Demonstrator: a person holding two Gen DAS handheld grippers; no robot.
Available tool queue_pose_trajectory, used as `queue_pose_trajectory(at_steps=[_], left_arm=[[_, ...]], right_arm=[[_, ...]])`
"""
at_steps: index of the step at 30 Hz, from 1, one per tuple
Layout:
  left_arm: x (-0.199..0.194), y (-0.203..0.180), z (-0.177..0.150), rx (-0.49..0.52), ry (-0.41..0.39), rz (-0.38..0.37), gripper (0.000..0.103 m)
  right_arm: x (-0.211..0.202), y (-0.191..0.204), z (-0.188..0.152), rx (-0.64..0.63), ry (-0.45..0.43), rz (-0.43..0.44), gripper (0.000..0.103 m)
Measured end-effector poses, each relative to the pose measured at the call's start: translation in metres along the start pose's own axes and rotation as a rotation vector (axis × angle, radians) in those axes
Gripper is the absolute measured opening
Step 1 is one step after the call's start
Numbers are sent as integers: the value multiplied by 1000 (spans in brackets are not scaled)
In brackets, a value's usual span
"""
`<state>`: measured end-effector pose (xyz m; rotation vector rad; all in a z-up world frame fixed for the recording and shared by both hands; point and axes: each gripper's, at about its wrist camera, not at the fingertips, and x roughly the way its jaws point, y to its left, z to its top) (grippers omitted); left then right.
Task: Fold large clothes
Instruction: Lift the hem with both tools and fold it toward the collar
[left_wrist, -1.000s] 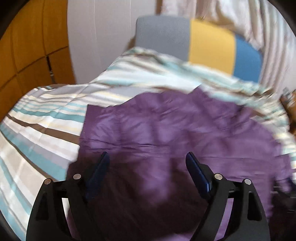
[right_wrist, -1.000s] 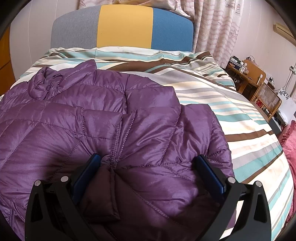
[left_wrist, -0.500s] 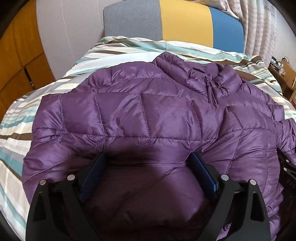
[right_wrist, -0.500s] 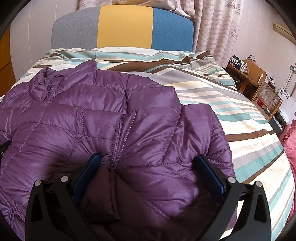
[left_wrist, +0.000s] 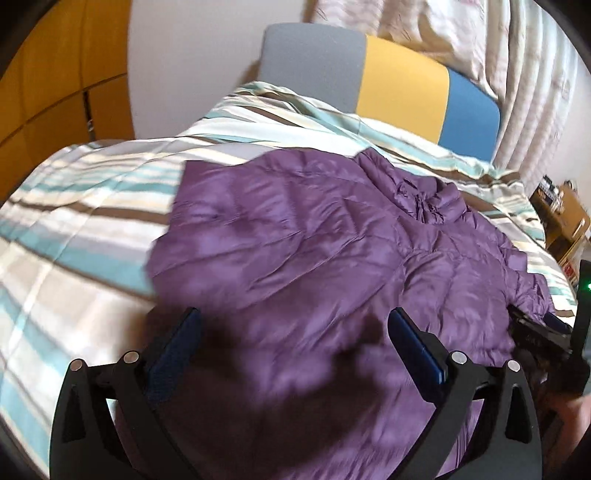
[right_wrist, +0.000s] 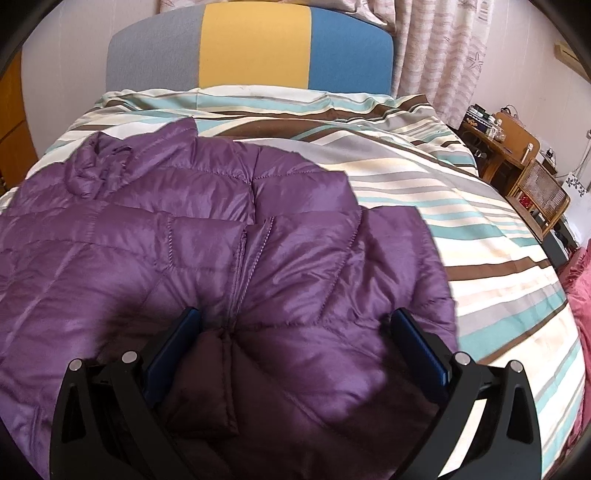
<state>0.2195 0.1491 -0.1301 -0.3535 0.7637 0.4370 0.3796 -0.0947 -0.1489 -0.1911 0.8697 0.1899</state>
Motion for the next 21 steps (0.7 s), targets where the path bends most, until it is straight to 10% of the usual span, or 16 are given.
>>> queue_pose_trajectory(at_steps=[21], left_arm=[[-62,47,-93,96,26,-18,100]], right_arm=[[-112,-30,-95,-47,20,181,101]])
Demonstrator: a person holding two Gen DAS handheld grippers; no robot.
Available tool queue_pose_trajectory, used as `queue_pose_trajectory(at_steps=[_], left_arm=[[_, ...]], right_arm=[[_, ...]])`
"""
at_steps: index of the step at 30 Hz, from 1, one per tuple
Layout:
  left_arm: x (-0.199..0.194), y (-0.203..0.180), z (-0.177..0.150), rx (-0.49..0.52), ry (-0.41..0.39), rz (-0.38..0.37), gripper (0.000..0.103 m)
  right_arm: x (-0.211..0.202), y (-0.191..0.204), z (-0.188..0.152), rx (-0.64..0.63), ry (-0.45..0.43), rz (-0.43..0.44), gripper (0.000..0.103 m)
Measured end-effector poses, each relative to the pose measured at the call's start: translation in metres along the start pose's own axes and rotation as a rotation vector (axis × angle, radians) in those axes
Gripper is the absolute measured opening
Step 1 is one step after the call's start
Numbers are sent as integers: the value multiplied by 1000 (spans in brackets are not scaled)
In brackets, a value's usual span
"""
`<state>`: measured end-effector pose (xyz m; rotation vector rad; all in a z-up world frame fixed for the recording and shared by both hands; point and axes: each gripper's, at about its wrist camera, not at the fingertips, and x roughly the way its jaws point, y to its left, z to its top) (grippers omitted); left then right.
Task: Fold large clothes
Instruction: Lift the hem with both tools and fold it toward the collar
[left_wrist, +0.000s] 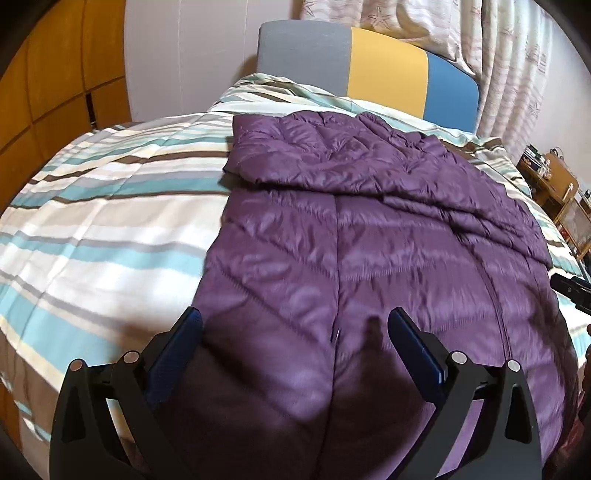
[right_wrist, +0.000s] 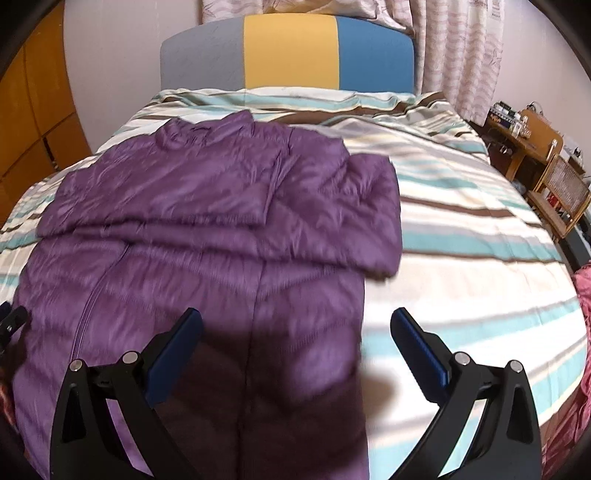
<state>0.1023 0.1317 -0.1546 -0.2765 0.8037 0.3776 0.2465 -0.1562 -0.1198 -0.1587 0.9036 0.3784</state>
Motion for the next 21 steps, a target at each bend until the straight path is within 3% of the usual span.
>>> queue_pose_trajectory(at_steps=[14,21], left_arm=[[-28,30,-46,-73,11,-23,100],[-41,36,-62,-56,18,-37,100]], right_arm=[[-41,-25,-64,-20,43,56,100],[-53,-48,-91,45,110,146,86]])
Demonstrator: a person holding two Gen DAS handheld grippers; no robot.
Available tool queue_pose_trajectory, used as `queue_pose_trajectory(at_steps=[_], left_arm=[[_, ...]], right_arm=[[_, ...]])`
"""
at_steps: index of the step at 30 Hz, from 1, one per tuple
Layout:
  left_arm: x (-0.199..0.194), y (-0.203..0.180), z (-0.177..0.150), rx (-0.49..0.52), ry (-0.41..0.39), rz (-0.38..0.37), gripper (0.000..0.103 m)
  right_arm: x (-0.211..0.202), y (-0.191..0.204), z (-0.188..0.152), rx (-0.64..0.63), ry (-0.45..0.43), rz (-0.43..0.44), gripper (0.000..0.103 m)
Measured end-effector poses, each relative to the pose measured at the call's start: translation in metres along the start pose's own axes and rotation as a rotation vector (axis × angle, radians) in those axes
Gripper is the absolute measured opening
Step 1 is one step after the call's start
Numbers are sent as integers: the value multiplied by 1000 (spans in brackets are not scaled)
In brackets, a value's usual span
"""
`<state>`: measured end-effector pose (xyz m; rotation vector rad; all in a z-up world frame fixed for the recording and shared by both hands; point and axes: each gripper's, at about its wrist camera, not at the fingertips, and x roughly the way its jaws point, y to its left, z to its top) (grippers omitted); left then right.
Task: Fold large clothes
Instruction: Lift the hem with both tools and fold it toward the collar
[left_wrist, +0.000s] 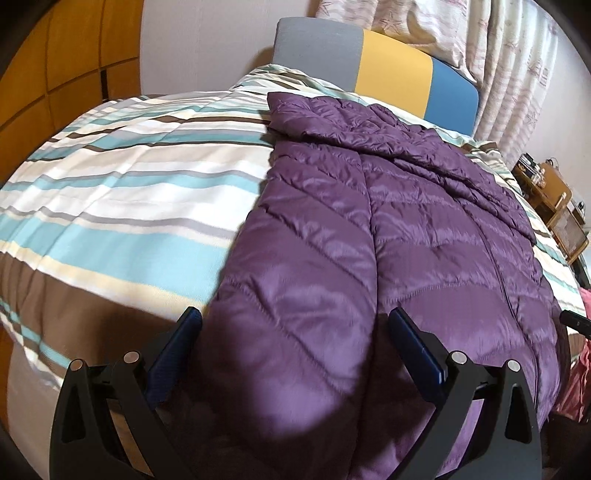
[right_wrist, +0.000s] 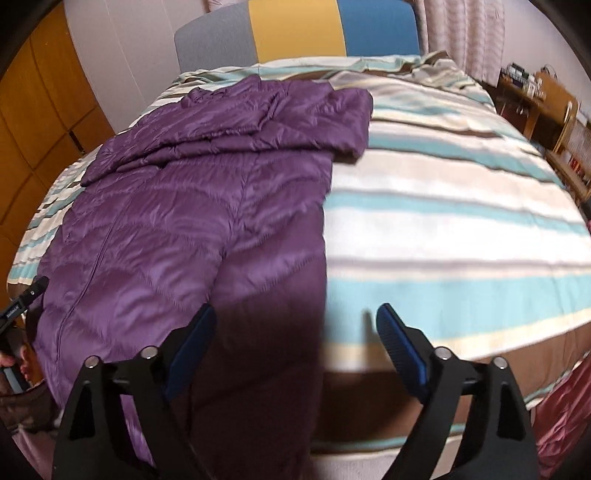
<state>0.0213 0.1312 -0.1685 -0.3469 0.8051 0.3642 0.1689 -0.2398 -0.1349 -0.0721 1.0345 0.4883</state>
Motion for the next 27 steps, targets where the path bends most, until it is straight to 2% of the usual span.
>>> queue_pose_trajectory(at_steps=[6,13,18,20,21,23,25,27], left_arm=[[-7,0,-9,33,19,-2,99],[-15,4,-21,49,48,-29,89],[-22,5,-30,60,80,-65,78],[-23,3,-32,62,90,-86,57],[-22,0,-32,60,99,-108,50],[-23,-6,-29,55,104,-137,25],[-28,-13,-22,64,85,-145,15],[-34,-17,-13,56,54,-178,13]], right_arm=[[-2,1,-18,-14,41,25,78],[-7,4,-32,-31,90,72,63],[-10,7,-43,-41,145,124,59],[-9,9,-44,-57,163,161,39],[-8,11,-44,-62,163,170,34],[-8,18,-41,-94,152,196,14],[-11,23,-37,-104,123,219,10],[-14,25,-31,-101,88,239,8]])
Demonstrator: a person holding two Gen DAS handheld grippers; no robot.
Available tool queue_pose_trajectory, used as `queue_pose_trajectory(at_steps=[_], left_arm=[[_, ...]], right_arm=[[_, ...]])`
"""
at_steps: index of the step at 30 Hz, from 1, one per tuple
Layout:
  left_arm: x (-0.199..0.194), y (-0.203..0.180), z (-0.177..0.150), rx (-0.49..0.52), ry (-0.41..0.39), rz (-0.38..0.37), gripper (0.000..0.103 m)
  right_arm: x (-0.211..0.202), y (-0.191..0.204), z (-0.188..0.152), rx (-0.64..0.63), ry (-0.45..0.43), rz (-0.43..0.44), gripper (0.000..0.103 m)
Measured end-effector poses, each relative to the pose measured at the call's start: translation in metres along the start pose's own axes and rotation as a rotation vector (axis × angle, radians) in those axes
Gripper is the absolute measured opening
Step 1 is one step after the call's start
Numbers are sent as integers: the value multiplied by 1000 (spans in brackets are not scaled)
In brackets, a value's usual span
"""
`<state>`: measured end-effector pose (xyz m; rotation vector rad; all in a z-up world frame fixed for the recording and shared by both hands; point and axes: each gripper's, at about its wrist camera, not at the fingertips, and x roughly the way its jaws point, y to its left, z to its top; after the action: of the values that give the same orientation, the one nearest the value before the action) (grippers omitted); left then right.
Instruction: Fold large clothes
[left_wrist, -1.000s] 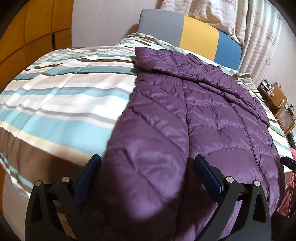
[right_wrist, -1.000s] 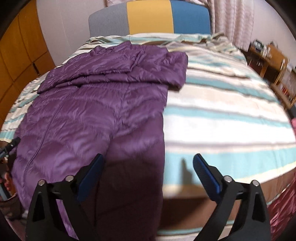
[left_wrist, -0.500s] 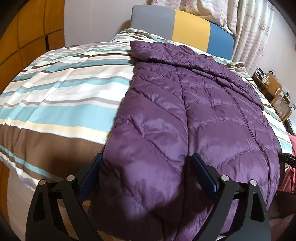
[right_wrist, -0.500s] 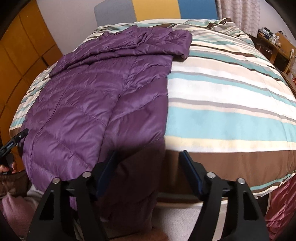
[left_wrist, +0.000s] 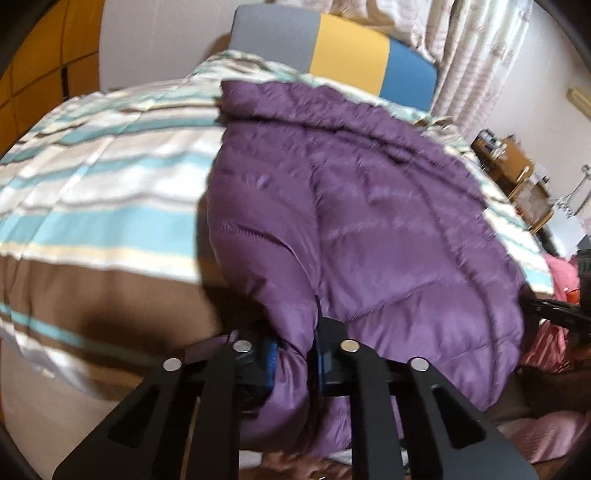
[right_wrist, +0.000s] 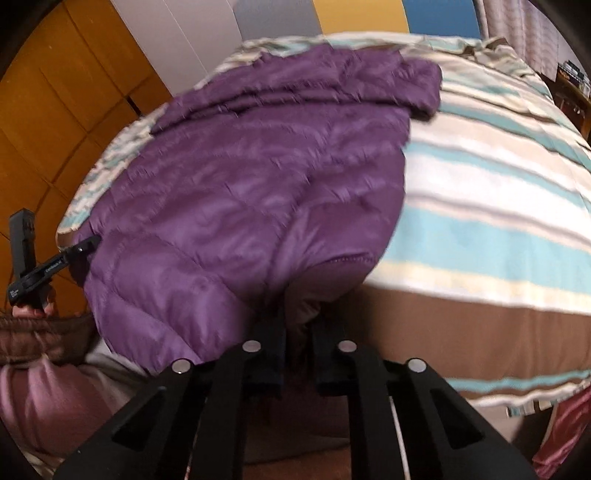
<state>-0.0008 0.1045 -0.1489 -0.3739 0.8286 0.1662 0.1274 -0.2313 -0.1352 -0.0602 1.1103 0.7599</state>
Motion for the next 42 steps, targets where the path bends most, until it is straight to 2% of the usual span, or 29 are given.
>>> queue_pose_trajectory(at_steps=[8,15,20,24,30,34,36,39,40,41,42], left_arm=[[-16,-7,46,-41,-132,-75,11],[0,-6,108,-93,-214,-106,11],[26,0,149,-133,-213,-103,11],[57,1,179,-137,-198,-71,11],[110,11,209,-173,-141,-6,11],[131,19,214,-190,-123,0,11],[134,22,216,-197,-125,-4,15],[131,28,221,-255,-131,-44,33],[127,32,222,-285,-146,-70,50],[122,35,221,-308,-168,-87,69],[111,40,219,-343,-221,-103,78]], right_arm=[[-26,-3,37,27,-207,11,7],[-24,-13,96,121,-331,45,7],[-4,-30,143,187,-335,65,7],[18,-53,172,275,-314,74,7],[55,-85,195,348,-293,31,7],[74,-95,197,371,-282,20,7],[78,-100,199,389,-296,30,7],[80,-103,202,418,-321,51,14],[78,-105,203,432,-343,74,22],[74,-107,203,445,-377,107,40],[68,-108,201,460,-422,142,51]])
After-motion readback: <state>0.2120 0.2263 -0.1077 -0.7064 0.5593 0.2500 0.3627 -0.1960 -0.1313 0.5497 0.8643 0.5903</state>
